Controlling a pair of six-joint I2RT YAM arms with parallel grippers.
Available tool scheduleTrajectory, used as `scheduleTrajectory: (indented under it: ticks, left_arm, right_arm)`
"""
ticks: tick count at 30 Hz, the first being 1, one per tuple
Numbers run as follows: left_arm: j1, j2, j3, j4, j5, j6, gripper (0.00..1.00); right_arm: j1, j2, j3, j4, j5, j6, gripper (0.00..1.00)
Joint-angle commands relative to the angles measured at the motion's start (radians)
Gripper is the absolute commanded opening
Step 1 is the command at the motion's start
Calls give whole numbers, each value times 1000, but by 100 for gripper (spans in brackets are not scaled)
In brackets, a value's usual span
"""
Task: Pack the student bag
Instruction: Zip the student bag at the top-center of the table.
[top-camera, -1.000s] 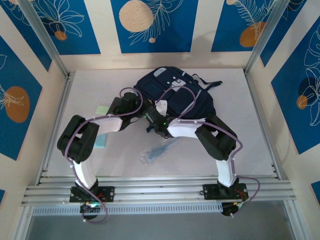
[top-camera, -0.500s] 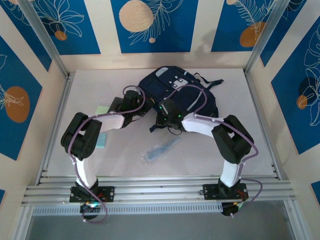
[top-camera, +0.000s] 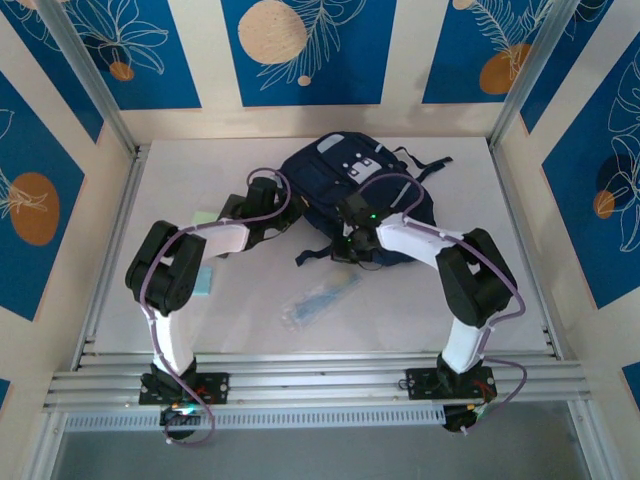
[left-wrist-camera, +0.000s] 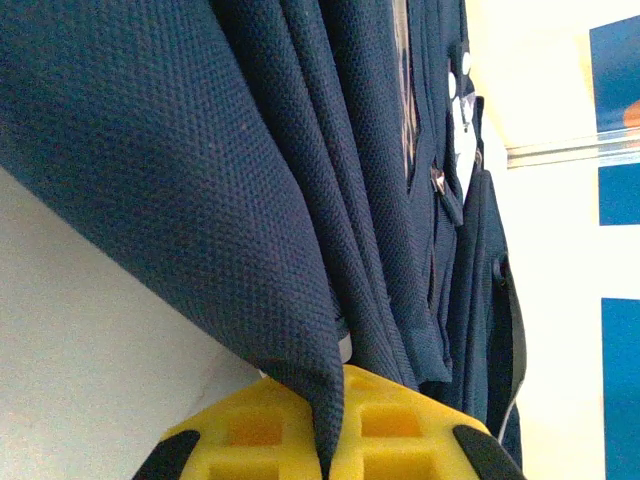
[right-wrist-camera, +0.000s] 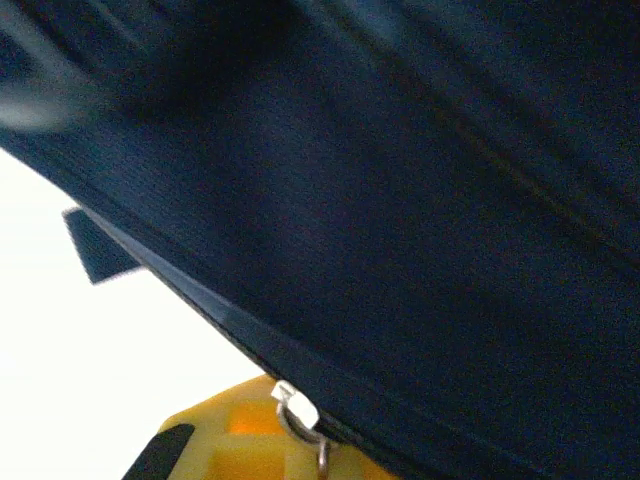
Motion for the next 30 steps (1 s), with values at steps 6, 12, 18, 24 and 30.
scheduleTrajectory:
  ticks: [6, 12, 18, 24, 30]
  left_arm:
    - [84, 62, 150, -9, -45, 122, 0]
    - [111, 180, 347, -117, 56, 191, 5]
    - [94, 119, 279, -171, 211, 174, 61]
    - [38, -68, -58, -10, 180, 55, 70]
    - [-40, -61, -152, 83, 129, -24, 70]
  right_arm:
    - [-121, -126, -35, -355, -64, -140, 0]
    - [-129, -129, -52, -229, -251, -99, 0]
    - [-108, -23, 13, 0, -483, 36, 0]
    - [-89, 75, 136, 64, -595, 92, 0]
    - [-69, 85, 170, 53, -606, 115, 0]
